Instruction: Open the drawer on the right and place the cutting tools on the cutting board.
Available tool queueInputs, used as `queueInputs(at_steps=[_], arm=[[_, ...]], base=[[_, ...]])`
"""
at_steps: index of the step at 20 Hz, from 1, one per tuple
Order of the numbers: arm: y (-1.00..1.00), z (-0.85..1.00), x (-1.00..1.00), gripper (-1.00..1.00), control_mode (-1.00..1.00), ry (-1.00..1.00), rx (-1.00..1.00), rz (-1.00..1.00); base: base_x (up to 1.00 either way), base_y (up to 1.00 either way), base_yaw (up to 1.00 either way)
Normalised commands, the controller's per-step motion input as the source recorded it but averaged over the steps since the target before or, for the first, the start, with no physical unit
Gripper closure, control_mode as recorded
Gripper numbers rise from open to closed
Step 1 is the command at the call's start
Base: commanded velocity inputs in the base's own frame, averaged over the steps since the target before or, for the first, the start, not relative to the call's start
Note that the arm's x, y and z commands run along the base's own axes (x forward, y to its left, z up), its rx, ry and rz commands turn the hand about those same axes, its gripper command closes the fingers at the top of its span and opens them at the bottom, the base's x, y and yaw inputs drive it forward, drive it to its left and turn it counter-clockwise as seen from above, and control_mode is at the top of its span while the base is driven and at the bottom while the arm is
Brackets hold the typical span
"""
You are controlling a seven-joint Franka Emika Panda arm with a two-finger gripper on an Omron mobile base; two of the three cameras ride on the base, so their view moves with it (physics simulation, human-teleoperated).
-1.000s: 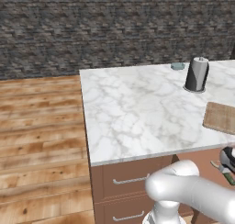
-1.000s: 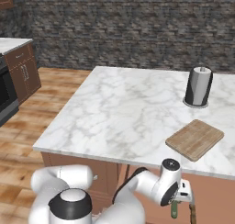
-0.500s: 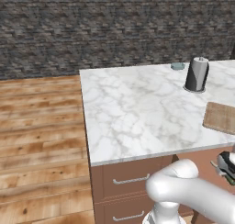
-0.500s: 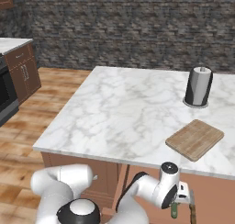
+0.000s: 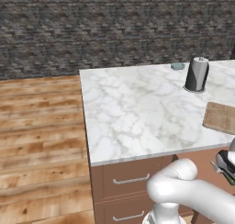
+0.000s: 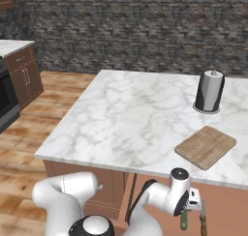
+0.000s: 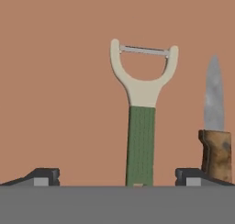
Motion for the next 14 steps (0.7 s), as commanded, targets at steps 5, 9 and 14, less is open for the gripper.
queueInputs(at_steps=[5,9,14], arm=[[-0.18,-0.1,0.02,-1.0,-1.0,0.0,0.0,0.0],[-0.08,-0.07,0.0,-1.0,-1.0,0.0,0.0,0.0],[-0.01,-0.15,0.0,-1.0,-1.0,0.0,0.0,0.0]], base=[[0.0,0.0,0.0],[0.0,0.0,0.0],[0.0,0.0,0.0]])
